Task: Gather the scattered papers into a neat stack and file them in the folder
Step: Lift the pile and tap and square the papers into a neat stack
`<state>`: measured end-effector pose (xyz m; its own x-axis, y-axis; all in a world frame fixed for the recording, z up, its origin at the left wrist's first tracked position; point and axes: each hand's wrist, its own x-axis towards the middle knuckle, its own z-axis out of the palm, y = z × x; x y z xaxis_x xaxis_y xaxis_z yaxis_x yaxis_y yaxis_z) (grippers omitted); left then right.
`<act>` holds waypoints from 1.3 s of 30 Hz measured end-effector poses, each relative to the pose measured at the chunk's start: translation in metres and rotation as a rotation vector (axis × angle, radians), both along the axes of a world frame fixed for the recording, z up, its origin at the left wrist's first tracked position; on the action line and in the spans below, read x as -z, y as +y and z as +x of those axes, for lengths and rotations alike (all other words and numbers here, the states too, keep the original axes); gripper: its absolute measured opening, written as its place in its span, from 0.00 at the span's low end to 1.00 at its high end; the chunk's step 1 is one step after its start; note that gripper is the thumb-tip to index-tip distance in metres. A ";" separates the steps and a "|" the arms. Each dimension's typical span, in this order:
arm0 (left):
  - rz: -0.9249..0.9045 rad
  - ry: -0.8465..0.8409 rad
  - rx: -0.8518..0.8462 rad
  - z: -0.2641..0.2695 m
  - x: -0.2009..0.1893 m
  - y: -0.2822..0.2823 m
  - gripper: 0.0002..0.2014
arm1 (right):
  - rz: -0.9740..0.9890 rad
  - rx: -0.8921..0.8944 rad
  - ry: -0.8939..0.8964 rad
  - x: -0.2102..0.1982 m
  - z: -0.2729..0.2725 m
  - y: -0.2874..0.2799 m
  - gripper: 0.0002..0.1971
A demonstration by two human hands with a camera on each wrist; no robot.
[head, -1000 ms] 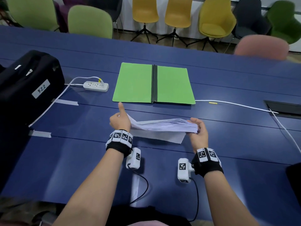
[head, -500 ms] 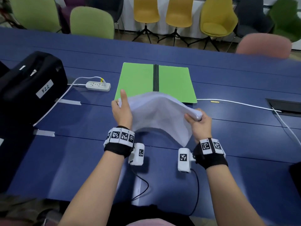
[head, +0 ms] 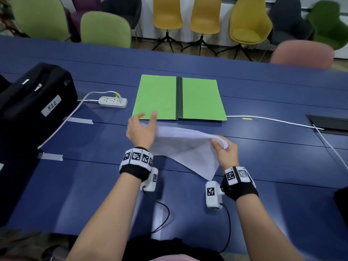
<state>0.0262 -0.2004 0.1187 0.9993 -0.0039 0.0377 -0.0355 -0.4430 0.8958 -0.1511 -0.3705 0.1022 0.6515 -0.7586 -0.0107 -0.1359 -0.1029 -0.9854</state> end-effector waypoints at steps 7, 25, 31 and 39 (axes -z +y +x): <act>0.462 -0.230 0.949 -0.020 -0.060 -0.014 0.19 | -0.399 -0.220 0.127 -0.061 0.022 0.002 0.08; -0.406 0.224 0.489 -0.030 -0.016 0.013 0.09 | 0.234 -0.140 -0.004 -0.028 -0.002 0.001 0.06; -0.573 0.191 0.371 -0.047 -0.034 -0.009 0.13 | 0.063 0.009 -0.157 -0.051 0.022 0.019 0.09; -0.637 0.220 0.307 -0.043 -0.038 -0.009 0.42 | 0.111 -0.032 -0.142 -0.053 0.019 0.009 0.13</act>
